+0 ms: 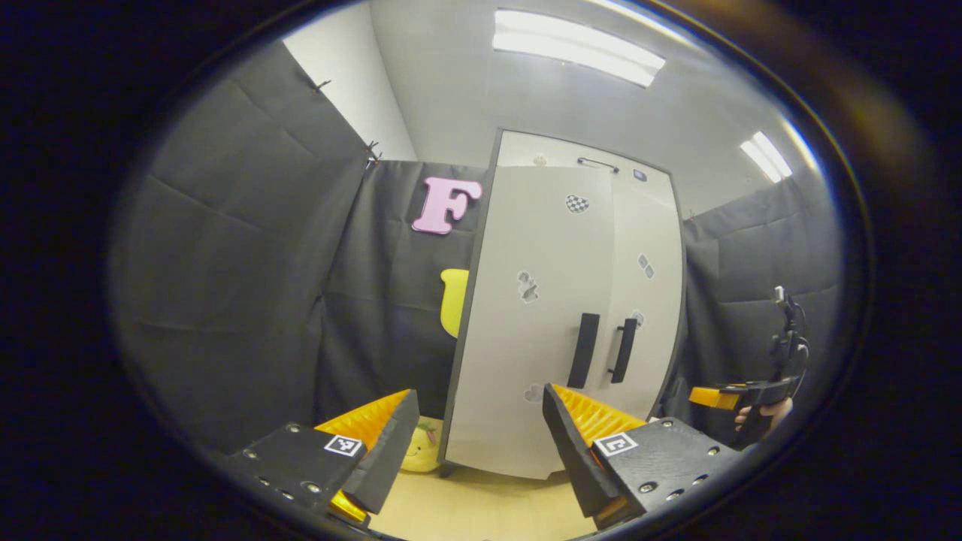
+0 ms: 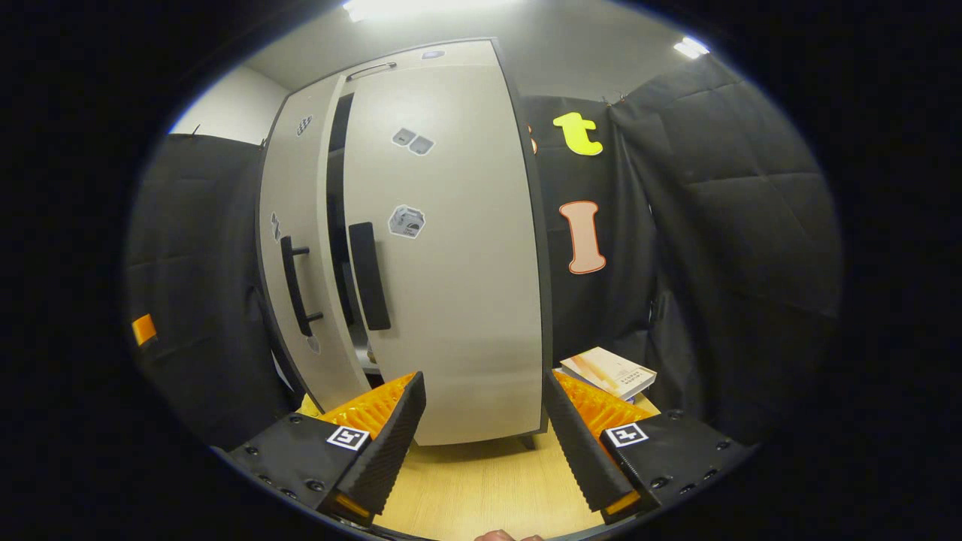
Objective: Grab one shoe with the right hand and put it into the shoe cabinet, grab the other shoe with the left hand and put it into the shoe cabinet; then close the right door with the right hand and the left door with the left hand.
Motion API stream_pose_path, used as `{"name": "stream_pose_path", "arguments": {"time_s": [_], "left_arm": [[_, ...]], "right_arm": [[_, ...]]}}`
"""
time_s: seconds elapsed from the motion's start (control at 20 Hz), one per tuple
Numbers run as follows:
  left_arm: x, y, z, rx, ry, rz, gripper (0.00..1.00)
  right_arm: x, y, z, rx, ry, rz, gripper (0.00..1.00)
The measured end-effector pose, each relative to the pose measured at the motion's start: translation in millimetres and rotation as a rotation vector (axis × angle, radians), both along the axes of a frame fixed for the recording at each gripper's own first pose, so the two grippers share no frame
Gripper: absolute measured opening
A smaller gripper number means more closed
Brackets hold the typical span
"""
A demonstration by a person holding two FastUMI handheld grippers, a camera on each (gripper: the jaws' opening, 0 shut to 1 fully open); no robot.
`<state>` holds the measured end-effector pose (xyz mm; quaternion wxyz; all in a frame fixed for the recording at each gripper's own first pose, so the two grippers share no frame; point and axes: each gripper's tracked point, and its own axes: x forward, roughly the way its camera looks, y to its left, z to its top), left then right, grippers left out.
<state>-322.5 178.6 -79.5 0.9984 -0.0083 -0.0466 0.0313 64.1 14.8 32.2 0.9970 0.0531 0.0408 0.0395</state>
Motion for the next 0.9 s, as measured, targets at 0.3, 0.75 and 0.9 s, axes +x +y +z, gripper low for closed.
{"name": "stream_pose_path", "arguments": {"time_s": [0.3,0.75,0.9], "left_arm": [[-36,25,-33,-0.033,0.016,0.044,0.96],[-62,57,-57,-0.041,0.065,0.153,0.93],[-62,55,-57,-0.044,0.069,0.157,0.93]], "right_arm": [[-14,20,-9,-0.022,0.003,0.015,0.98],[-22,9,-29,-0.028,0.060,-0.025,0.98],[-22,18,-35,-0.023,0.082,0.002,0.98]]}}
